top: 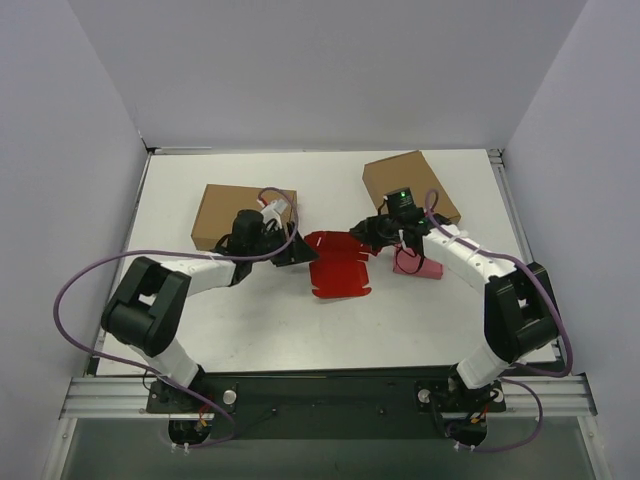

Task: Fold the paper box
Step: Fold the paper box at the center of the board.

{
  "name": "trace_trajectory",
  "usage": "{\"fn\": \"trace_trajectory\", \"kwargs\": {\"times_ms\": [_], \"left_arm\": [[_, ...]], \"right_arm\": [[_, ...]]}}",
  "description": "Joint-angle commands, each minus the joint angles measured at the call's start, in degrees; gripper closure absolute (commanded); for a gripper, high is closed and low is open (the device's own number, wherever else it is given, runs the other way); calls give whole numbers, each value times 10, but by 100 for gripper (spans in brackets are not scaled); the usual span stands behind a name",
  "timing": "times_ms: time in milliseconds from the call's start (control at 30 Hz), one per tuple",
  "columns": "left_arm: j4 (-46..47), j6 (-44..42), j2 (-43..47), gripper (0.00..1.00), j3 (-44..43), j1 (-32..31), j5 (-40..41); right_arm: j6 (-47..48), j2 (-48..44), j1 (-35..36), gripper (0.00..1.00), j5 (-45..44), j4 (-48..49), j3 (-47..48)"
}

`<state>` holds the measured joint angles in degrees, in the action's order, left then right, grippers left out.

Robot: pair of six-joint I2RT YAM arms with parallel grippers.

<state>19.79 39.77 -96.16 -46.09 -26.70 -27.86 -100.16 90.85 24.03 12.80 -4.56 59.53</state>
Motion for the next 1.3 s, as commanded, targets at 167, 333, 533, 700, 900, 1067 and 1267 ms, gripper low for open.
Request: {"fn": "trace_trajectory", "kwargs": {"times_ms": [167,333,533,700,900,1067,1267], "left_arm": [[50,-64,107,38,38,38,-178],[-68,-145,134,35,0,43,-203],[-238,-246,147,33,-40,45,-167],[-301,-276,186,33,-27,46,-65],[-301,-289,261,31,-3,41,18],[-242,-259,238,29,-3,27,11],[-208,-264,169,29,-47,-15,41]], "right_arm": [[76,24,22,100,-46,-47,26],[93,28,29,100,-68,-44,26],[92,42,37,100,-74,-36,32],[102,46,38,100,-78,-40,38],[109,50,40,100,-82,-45,45],[116,54,43,100,-84,-45,44],[128,44,45,100,-96,-39,32]]}}
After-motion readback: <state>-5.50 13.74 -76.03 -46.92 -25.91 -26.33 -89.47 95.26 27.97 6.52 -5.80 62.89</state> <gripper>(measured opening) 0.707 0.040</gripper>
